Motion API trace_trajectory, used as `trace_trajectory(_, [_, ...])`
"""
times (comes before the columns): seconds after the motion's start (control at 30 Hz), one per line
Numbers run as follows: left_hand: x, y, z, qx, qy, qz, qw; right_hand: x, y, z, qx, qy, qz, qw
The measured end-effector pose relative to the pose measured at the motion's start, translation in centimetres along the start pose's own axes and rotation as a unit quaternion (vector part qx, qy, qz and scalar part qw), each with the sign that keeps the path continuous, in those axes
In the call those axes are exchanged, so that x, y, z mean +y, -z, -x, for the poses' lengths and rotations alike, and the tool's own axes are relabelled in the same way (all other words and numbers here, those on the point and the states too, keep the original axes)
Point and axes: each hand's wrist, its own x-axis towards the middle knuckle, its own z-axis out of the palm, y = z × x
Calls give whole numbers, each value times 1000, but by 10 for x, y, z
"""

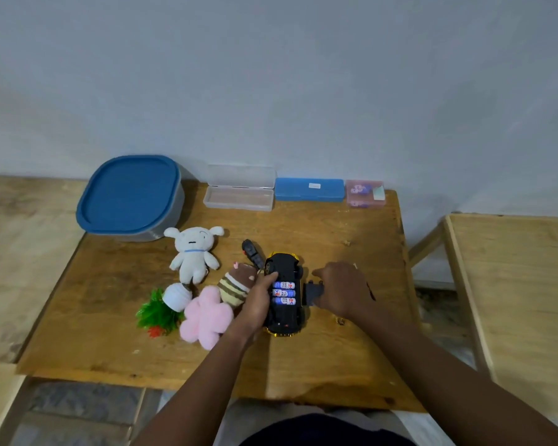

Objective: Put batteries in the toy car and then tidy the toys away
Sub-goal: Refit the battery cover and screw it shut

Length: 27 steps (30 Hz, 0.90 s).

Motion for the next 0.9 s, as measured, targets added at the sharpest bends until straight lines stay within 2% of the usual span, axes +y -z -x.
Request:
trace_trajectory(0.17, [-2,5,2,8,1,6,1000,-3,-12,1,32,7,14,999])
trace_trajectory(0.57, [-2,5,1,-4,1,3,1000,4,-13,4,19,8,-101,995])
trace_trajectory(0.67, [-3,7,1,-6,4,10,1000,8,-3,6,0,-36,-260,965])
trace_trajectory(0.8, [-1,5,-1,-10,-2,11,1000,10,28,9,129,-73,-357,922])
trace_trajectory(0.9, [3,0,0,-23,-14,10,1000,5,61,16,150,-50,-410,898])
